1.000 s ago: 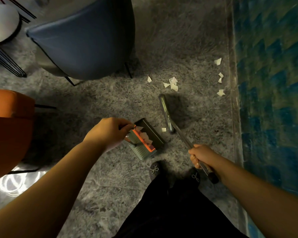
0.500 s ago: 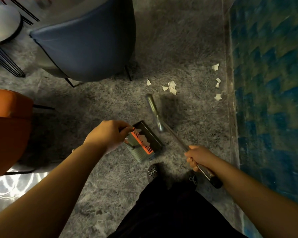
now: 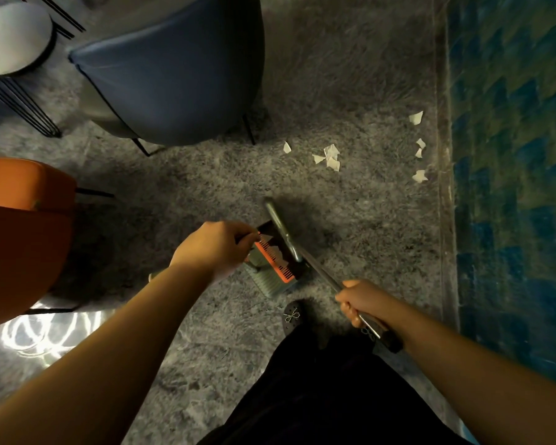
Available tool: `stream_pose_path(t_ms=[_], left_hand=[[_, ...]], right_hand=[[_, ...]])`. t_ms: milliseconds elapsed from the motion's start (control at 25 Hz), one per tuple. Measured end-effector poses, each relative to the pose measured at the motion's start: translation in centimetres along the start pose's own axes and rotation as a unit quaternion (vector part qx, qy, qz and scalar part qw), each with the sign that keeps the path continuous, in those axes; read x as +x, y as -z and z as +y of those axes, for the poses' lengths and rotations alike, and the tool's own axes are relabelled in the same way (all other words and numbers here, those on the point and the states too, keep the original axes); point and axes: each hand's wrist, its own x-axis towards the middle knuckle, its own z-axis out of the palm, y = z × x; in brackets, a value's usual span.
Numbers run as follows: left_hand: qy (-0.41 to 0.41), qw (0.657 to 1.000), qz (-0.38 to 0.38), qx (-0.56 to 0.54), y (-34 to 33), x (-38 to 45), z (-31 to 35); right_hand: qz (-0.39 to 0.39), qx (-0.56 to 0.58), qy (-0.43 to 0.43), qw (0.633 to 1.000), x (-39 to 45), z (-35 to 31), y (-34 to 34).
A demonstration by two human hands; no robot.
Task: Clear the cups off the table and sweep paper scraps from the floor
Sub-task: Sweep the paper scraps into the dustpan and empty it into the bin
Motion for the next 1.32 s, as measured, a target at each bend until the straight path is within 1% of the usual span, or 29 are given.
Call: stream_pose_path(t_ms=[40,120,200,360,600,760,920,1120,1200,1320], left_hand=[[0.003,1.000,0.000,-0.004,0.1,-0.1,0.0],[0.014,1.000,0.003,-0.019,0.5,-0.2,0.0],[0.028,0.999,0.011,-0.039,0.5,-0.2,0.2],[0.053,0.996,0.035,-0.059,0.7,0.5,1.2],[0.038,0.994,0.057,-0.087,2.1,4.5,4.6],[0.029,0.992,0.063,-0.109,3.7,10.7,8.2],[0.054,0.992,0.039,-0.103,5.8,19.0,11.6],[0.078,0.992,0.013,-0.101,8.1,27.5,15.0],[0.083,0.992,0.003,-0.091,9.0,30.0,16.3],[0.084,0.994,0.010,-0.075,10.5,33.0,17.3]], right_hand=[[-0.004,-0.005,0.012,1.000,-0.5,0.2,0.1],[-0.005,0.020,0.019,1.000,-1.5,-0.2,0.8],[0.005,0.047,0.019,0.999,-2.3,-1.3,2.0],[0.035,0.044,0.059,0.997,-3.3,-4.1,4.8],[0.076,0.072,0.130,0.986,-4.6,-9.6,10.3],[0.085,0.075,0.135,0.984,-3.5,-14.9,15.1],[0.088,0.057,0.129,0.986,-0.4,-21.9,20.9],[0.095,0.019,0.086,0.992,3.5,-29.8,27.4],[0.092,-0.003,0.074,0.993,5.2,-32.1,29.0],[0.083,-0.012,0.049,0.995,7.7,-34.4,30.4]])
